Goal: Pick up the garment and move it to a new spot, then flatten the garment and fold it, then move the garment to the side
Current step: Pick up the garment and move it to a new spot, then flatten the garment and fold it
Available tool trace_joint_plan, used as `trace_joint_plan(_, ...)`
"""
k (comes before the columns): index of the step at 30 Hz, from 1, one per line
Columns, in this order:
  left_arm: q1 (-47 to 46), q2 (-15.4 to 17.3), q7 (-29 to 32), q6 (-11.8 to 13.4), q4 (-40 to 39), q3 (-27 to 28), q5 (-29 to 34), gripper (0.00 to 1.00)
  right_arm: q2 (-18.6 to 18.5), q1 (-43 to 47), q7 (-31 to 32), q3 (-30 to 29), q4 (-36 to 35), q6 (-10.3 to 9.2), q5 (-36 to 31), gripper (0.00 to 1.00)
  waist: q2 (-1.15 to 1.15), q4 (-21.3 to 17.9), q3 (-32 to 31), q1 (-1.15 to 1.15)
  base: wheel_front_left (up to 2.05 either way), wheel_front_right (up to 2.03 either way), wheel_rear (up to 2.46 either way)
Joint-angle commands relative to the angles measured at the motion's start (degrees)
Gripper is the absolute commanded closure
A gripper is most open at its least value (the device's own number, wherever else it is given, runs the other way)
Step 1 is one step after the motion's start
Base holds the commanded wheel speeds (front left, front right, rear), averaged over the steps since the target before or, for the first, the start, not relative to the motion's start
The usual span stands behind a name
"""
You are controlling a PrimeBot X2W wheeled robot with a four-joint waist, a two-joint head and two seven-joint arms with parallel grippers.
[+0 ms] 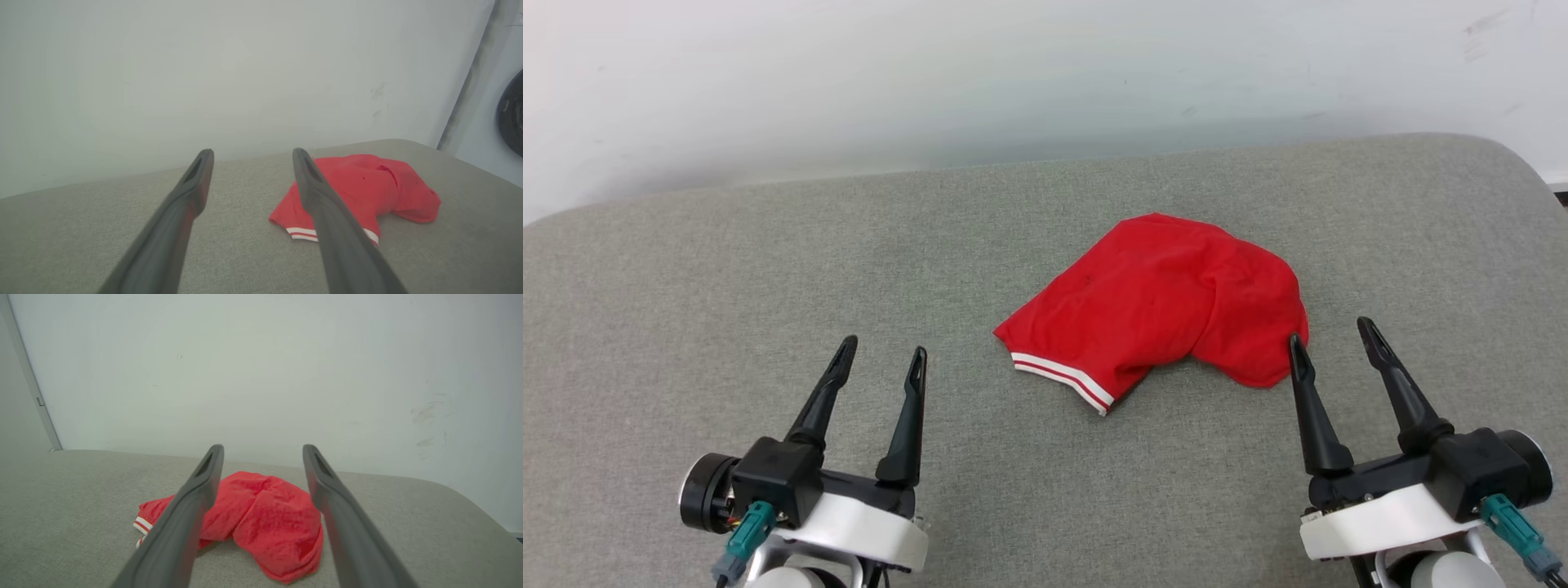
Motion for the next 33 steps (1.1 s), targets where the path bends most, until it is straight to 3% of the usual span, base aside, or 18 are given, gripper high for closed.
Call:
trace_joint_plan(1,0.64,-0.26,-0.14,-0.35,0.0,0.21,0.37,0.0,0.15,0.14,-0.14,-0.07,-0.29,-0.04,0.22,0.0,0.0,0.0,0.02,0.0,0.0,0.0,0.0)
trace_joint_plan(13,2.03,-4.94,-0.15,-4.93,1.34,5.67,3.97,0.0,0.15,-0.85,-0.14,1.0,-1.12,-0.03,0.59,0.0,0.0,-1.59,1.09,0.0,0.0,0.0,0.0)
trace_joint_plan(18,-0.7,-4.76,0.88,-6.86,4.83,5.15,3.67,0.0,0.16,-1.27,-0.13,1.28,-1.53,-0.03,0.52,0.0,0.0,-2.94,2.73,0.0,0.0,0.0,0.0)
trace_joint_plan(25,-12.3,-3.62,17.98,-10.88,10.58,2.49,0.24,0.0,0.16,-2.63,-0.13,1.17,-2.27,-0.03,-0.24,0.0,0.0,-4.63,7.48,0.0,0.0,0.0,0.0)
trace_joint_plan(33,-26.96,-1.87,40.33,-12.31,16.93,-0.19,-2.5,0.0,0.15,-4.0,-0.14,1.39,-2.84,-0.04,0.18,0.0,0.0,-6.77,12.94,0.0,0.0,0.0,0.0)
